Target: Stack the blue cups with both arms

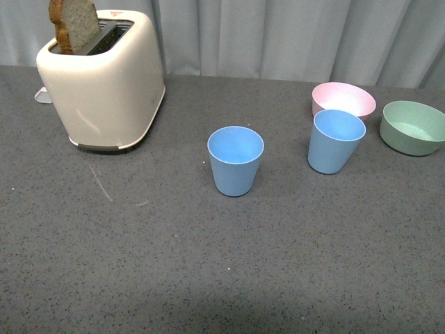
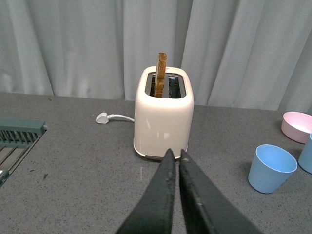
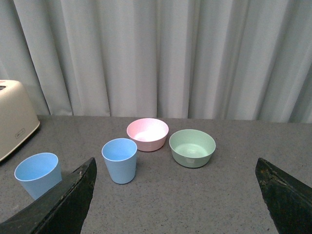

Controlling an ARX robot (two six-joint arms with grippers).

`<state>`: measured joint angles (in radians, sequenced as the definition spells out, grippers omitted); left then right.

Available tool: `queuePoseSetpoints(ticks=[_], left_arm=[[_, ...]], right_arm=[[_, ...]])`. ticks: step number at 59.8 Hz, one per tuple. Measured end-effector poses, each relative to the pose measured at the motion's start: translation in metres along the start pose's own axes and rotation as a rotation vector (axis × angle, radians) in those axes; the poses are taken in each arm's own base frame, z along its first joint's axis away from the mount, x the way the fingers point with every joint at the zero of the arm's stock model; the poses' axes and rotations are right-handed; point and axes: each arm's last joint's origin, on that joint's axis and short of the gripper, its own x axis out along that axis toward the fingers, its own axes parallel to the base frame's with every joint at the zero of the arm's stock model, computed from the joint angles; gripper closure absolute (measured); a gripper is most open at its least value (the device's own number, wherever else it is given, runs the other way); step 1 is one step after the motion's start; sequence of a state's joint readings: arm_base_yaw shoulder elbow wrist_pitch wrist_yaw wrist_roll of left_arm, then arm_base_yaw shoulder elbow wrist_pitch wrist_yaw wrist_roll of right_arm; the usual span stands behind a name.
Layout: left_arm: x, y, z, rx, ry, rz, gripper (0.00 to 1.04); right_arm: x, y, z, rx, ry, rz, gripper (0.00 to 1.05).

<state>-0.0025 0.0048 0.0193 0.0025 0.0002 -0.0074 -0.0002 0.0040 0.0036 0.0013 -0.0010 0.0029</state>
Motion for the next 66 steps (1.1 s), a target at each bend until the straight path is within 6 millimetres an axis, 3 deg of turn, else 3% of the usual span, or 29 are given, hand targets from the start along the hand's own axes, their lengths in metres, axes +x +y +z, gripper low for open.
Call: queuePoseSetpoints(ticks=[17,22,28,36,40,47,66], left_arm=[[0.0,0.0,0.0,0.0,0.0,0.0,0.37],[0.0,0.0,0.0,0.0,0.0,0.001,0.23],[0.0,0.0,0.0,0.0,0.0,0.0,0.05],[0.0,0.0,0.0,0.002,0.0,0.0,0.07],[0.0,0.0,0.0,0.002,0.0,0.0,0.07],[0.0,0.0,0.0,0.002,0.0,0.0,0.07],[0.0,0.0,0.0,0.002,0.0,0.0,0.07]], right_arm=[[0.0,0.0,0.0,-0.01,-0.001,-0.008,0.1],[0.003,0.0,-0.001,-0.169,0.033,-0.064,0.1],[0.016,-0.003,0.001,-0.233,0.145,-0.026,0.1],[0.067,-0.01,0.009,-0.151,0.335,0.026,0.1],[0.102,-0.013,0.004,-0.119,0.465,0.02,0.1],[0.14,-0.012,-0.005,-0.076,0.615,0.03,0.1],[0.248,0.009,-0.021,0.103,0.863,0.052,0.1]])
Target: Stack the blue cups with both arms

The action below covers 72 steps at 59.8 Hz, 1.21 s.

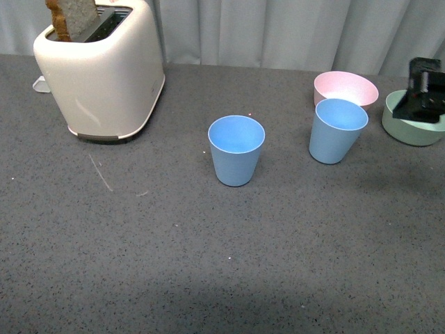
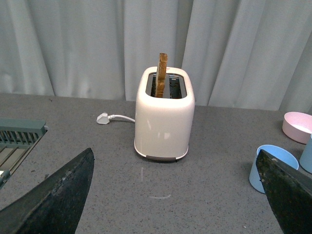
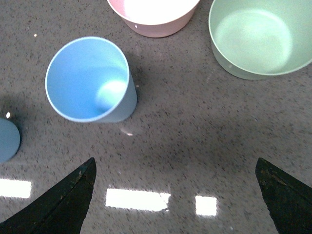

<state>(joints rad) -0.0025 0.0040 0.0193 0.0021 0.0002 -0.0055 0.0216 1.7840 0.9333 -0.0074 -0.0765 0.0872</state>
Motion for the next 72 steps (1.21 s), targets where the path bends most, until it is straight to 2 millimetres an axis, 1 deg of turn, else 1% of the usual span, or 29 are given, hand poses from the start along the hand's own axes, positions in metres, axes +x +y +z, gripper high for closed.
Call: queuePoseSetpoints(ticks=[4,9,13,17,24,29,34,38,40,42,45,56,63,64,72], left_arm=[[0.0,0.0,0.0,0.0,0.0,0.0,0.07],[0.0,0.0,0.0,0.0,0.0,0.0,0.07],[0.0,0.0,0.0,0.0,0.0,0.0,0.07],[0.0,0.0,0.0,0.0,0.0,0.0,0.07],[0.0,0.0,0.0,0.0,0.0,0.0,0.07],[0.0,0.0,0.0,0.0,0.0,0.0,0.07],[0.0,0.0,0.0,0.0,0.0,0.0,0.07],[0.0,0.0,0.0,0.0,0.0,0.0,0.07],[0.0,0.0,0.0,0.0,0.0,0.0,0.07],[0.0,0.0,0.0,0.0,0.0,0.0,0.07],[0.0,0.0,0.0,0.0,0.0,0.0,0.07],[0.0,0.0,0.0,0.0,0.0,0.0,0.07],[0.0,0.0,0.0,0.0,0.0,0.0,0.07],[0.0,0.0,0.0,0.0,0.0,0.0,0.07],[0.0,0.0,0.0,0.0,0.0,0.0,0.07]], right_arm=[[0.015,0.007,0.014,0.035,0.021,0.007,0.1],[0.03,0.013,0.026,0.077,0.052,0.007,0.1],[0.038,0.016,0.032,0.1,0.069,-0.001,0.1],[0.052,0.022,0.04,0.137,0.102,-0.003,0.1],[0.066,0.027,0.042,0.166,0.14,-0.02,0.1],[0.075,0.029,0.039,0.177,0.163,-0.032,0.1],[0.082,0.029,0.033,0.182,0.188,-0.048,0.21],[0.088,0.028,0.028,0.186,0.206,-0.058,0.36],[0.089,0.028,0.027,0.189,0.211,-0.06,0.41],[0.091,0.028,0.026,0.192,0.214,-0.061,0.44],[0.093,0.027,0.025,0.197,0.218,-0.062,0.53],[0.093,0.027,0.025,0.204,0.217,-0.067,0.78],[0.093,0.027,0.026,0.221,0.217,-0.045,1.02],[0.092,0.027,0.027,0.222,0.212,-0.038,1.04],[0.089,0.027,0.03,0.231,0.204,-0.011,1.04]])
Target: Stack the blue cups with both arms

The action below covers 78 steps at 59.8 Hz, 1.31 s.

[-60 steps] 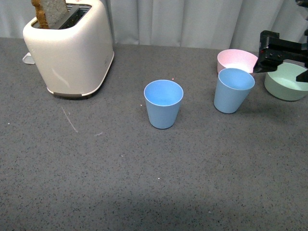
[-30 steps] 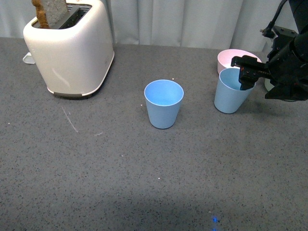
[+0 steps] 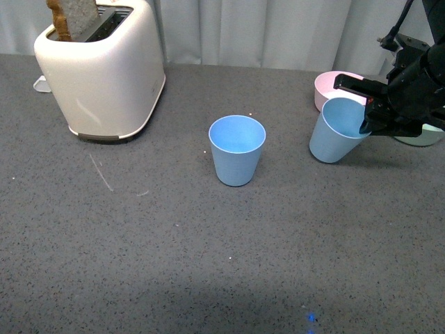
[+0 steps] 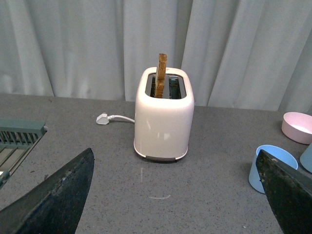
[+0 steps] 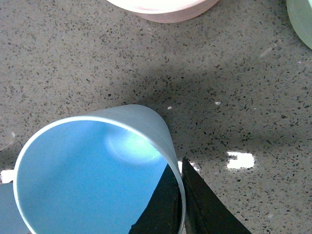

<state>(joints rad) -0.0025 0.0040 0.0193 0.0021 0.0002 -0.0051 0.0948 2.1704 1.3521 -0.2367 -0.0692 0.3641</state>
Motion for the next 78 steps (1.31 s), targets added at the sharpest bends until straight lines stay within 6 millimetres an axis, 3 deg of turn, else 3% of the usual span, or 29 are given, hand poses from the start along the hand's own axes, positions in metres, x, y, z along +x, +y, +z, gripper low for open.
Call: queuePoseSetpoints(ticks=[9,14,20,27,35,45,78], left_arm=[[0.0,0.0,0.0,0.0,0.0,0.0,0.07],[0.0,0.0,0.0,0.0,0.0,0.0,0.07],[0.0,0.0,0.0,0.0,0.0,0.0,0.07],[0.0,0.0,0.0,0.0,0.0,0.0,0.07],[0.0,0.0,0.0,0.0,0.0,0.0,0.07],[0.0,0.0,0.0,0.0,0.0,0.0,0.07],[0.0,0.0,0.0,0.0,0.0,0.0,0.07]], right_arm=[[-0.014,0.006,0.006,-0.01,-0.004,0.091,1.04],[-0.033,0.017,0.011,-0.038,-0.026,0.159,1.04],[-0.055,0.035,0.016,-0.075,-0.057,0.244,1.04],[-0.076,0.07,0.011,-0.151,-0.049,0.352,1.04],[-0.078,0.097,-0.004,-0.21,-0.014,0.403,1.04],[-0.077,0.109,-0.013,-0.236,0.0,0.385,1.04],[-0.065,0.109,-0.027,-0.262,0.076,0.3,1.04]])
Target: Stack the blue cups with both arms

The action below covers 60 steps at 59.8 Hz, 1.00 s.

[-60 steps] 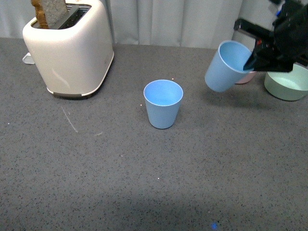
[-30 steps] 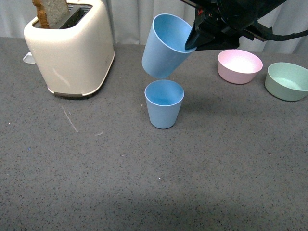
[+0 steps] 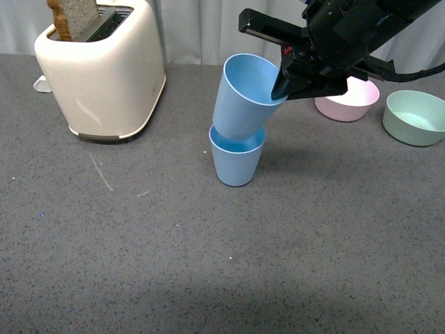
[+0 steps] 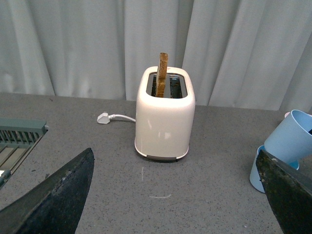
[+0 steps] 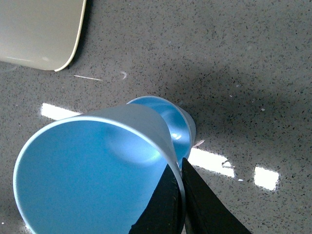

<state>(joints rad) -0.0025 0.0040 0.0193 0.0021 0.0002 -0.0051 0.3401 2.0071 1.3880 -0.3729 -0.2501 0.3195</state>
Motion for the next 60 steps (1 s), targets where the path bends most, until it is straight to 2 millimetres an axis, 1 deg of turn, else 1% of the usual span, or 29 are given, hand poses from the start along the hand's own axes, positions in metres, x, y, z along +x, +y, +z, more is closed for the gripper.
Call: queuePoseSetpoints(ticks=[17,19,21,24,25,31,39,44,46,48,49,50,53,55,56,57,59,60], left_arm=[[0.0,0.0,0.0,0.0,0.0,0.0,0.07],[0.0,0.0,0.0,0.0,0.0,0.0,0.07],[0.0,0.0,0.0,0.0,0.0,0.0,0.07],[0.0,0.0,0.0,0.0,0.0,0.0,0.07],[0.0,0.0,0.0,0.0,0.0,0.0,0.07],[0.0,0.0,0.0,0.0,0.0,0.0,0.07],[0.0,0.0,0.0,0.0,0.0,0.0,0.07],[0.0,0.0,0.0,0.0,0.0,0.0,0.07],[0.0,0.0,0.0,0.0,0.0,0.0,0.07],[0.0,0.0,0.0,0.0,0.0,0.0,0.07],[0.0,0.0,0.0,0.0,0.0,0.0,0.07],[0.0,0.0,0.0,0.0,0.0,-0.002,0.07],[0.0,0.0,0.0,0.0,0.0,0.0,0.07],[0.0,0.0,0.0,0.0,0.0,0.002,0.07],[0.0,0.0,0.0,0.0,0.0,0.002,0.07],[0.0,0.0,0.0,0.0,0.0,0.003,0.07],[0.0,0.0,0.0,0.0,0.0,0.002,0.07],[0.0,0.0,0.0,0.0,0.0,0.002,0.07]], right_arm=[[0.002,-0.002,-0.002,-0.003,0.015,-0.017,1.03],[0.002,-0.002,-0.002,-0.004,0.014,-0.018,0.99],[0.002,-0.002,-0.002,-0.004,0.014,-0.015,0.9],[0.002,-0.002,-0.001,-0.004,0.009,-0.014,0.83],[0.002,-0.002,0.0,-0.005,-0.001,-0.013,0.78],[-0.002,-0.001,0.006,-0.033,-0.074,-0.014,0.56],[-0.013,0.001,0.01,-0.05,-0.127,-0.02,0.35],[-0.016,0.002,0.011,-0.058,-0.144,-0.025,0.23],[-0.013,0.001,0.01,-0.102,-0.24,-0.082,0.24],[-0.011,-0.006,0.004,-0.16,-0.413,-0.207,0.31],[-0.011,-0.008,0.002,-0.165,-0.454,-0.237,0.33],[-0.01,-0.013,-0.005,-0.189,-0.525,-0.294,0.37],[-0.013,-0.023,-0.019,-0.204,-0.653,-0.36,0.44],[-0.021,-0.032,-0.033,-0.211,-0.778,-0.381,0.51],[-0.03,-0.038,-0.041,-0.216,-0.87,-0.38,0.56],[-0.033,-0.039,-0.044,-0.215,-0.897,-0.377,0.58],[-0.049,-0.044,-0.051,-0.22,-0.99,-0.37,0.65],[-0.054,-0.044,-0.053,-0.22,-1.011,-0.367,0.67]])
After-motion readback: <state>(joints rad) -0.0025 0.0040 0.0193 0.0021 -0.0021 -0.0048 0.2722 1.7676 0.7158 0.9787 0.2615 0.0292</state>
